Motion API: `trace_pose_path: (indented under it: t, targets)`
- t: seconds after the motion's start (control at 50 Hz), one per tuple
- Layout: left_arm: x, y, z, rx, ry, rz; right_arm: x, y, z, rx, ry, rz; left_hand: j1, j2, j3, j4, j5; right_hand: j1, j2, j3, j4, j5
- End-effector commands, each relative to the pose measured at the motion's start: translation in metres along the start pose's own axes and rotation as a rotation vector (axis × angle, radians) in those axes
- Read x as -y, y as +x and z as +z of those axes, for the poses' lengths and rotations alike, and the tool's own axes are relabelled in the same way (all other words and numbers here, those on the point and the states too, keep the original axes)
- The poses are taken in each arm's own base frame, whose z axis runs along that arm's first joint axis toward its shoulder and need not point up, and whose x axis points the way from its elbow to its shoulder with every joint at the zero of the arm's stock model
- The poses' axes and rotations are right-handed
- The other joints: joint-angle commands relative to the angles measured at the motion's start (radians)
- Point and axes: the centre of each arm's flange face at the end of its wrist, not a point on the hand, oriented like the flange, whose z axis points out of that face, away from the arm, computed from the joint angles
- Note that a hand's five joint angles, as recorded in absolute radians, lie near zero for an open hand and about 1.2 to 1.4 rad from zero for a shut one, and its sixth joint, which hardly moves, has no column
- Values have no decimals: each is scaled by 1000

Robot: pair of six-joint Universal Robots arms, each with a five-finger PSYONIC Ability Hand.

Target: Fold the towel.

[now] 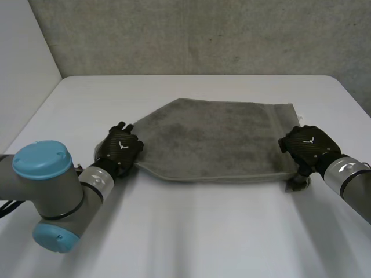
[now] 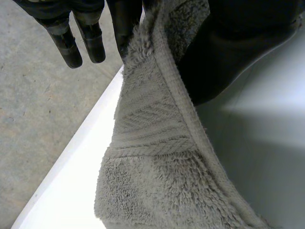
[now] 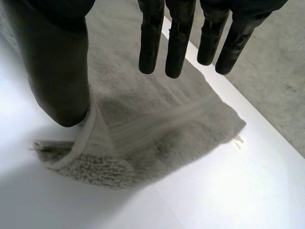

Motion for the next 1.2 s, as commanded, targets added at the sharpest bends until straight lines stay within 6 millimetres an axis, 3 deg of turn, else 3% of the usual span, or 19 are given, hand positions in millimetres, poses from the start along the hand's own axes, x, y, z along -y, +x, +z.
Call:
trace_pose_path:
  t: [0.02, 0.28, 0.52, 0.58, 0.6, 0.62, 0.66, 0.74, 0.84, 1.0, 1.2]
  targets:
    - [-1, -5, -5, 10, -9, -5, -15, 8, 9, -60, -18, 63, -53, -20, -42, -56, -20, -49, -66, -50, -78, -15]
    - [-4, -4, -12, -2, -52, -27, -35, 0, 5, -41, -77, 199, -51, -17, -42, -56, -17, -23, -39, -50, -78, 11]
    - [1, -11, -13, 15, -42, -27, -37, -7, 1, -20, -92, 317, -51, -17, -42, -56, -17, 65, 49, -50, -78, 100]
    - [2, -13, -13, 19, -42, -28, -37, -8, 0, -8, -92, 321, -51, -17, -42, -56, -17, 247, 231, -50, -78, 282]
    - [2, -14, -13, 22, -45, -28, -37, -9, 0, 3, -85, 323, -48, -14, -42, -56, -14, 468, 452, -50, -78, 502]
    - [2, -14, -13, 22, -45, -28, -37, -9, 0, 3, -85, 323, -48, -14, -42, -56, -14, 471, 454, -50, -78, 505]
    - [-1, -19, -13, 30, -57, -33, -33, -5, 3, 13, -60, 320, -39, -6, -42, -56, -5, 821, 804, -50, -78, 855]
    - [-3, -25, -13, 43, -69, -37, -24, 3, 5, 10, -20, 305, -42, -8, -42, -56, -8, 822, 805, -50, -78, 856]
    - [-10, -34, -12, 65, -90, -46, -9, 44, -5, -88, 32, 285, -65, -32, -42, -56, -32, 822, 805, -50, -78, 856]
    - [-17, -42, -8, 86, -105, -80, -4, 40, -12, -59, 40, 287, -77, -44, -42, -56, -44, 822, 805, -50, -78, 856]
    - [-16, -37, -10, 73, -105, -100, -5, 42, -13, -52, 44, 266, -65, -32, -42, -56, -32, 822, 805, -50, -78, 856]
